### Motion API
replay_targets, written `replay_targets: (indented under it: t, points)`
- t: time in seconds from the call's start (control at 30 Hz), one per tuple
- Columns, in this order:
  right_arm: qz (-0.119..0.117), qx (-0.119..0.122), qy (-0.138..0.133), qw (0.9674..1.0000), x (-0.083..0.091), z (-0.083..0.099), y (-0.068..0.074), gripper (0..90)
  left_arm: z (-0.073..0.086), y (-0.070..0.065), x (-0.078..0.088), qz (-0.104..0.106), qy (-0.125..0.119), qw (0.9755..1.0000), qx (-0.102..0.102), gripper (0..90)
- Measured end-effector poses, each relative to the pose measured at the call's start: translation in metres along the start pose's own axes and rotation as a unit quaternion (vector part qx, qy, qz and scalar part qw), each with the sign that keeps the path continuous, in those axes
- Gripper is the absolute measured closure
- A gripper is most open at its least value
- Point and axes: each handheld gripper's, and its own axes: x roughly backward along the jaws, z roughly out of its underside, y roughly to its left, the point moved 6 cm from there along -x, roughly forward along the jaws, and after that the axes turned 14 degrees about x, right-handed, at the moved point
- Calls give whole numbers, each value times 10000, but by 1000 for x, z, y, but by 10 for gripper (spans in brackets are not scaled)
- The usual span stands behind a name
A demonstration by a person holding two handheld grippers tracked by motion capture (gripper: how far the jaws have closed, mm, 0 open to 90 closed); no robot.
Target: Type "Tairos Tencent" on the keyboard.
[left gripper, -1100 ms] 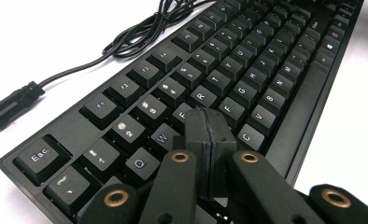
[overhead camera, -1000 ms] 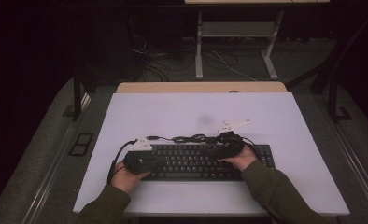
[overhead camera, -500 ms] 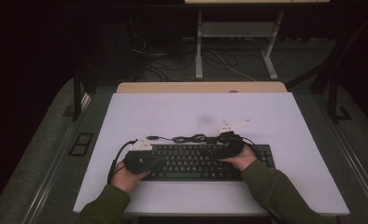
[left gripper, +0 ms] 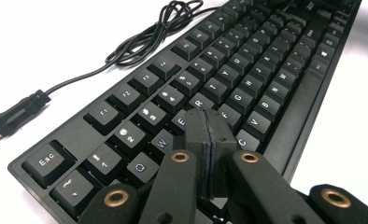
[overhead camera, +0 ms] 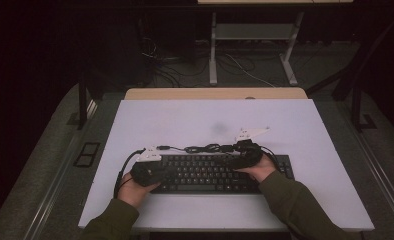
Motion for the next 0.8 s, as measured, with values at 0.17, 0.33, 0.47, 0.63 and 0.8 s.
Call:
replay_targets:
  t: [0.17,0.33,0.47,0.63,0.8]
  points:
    - [16,8,-40,10000,0,-1,-1,356,-2,-3,2,37,-53,10000,0,887]
    - [41,-55,-34,10000,-2,0,-3,303,-3,-5,3,103,-60,9999,-10,887]
    - [56,-96,-74,9999,-3,-1,-5,284,-2,-9,4,188,-68,9998,-23,887]
    - [72,-79,-142,9998,-3,-2,-5,254,-1,-14,3,301,-22,9995,-50,887]
    - [113,-58,-149,9998,-5,-2,-4,230,-1,-19,1,392,12,9992,-98,887]
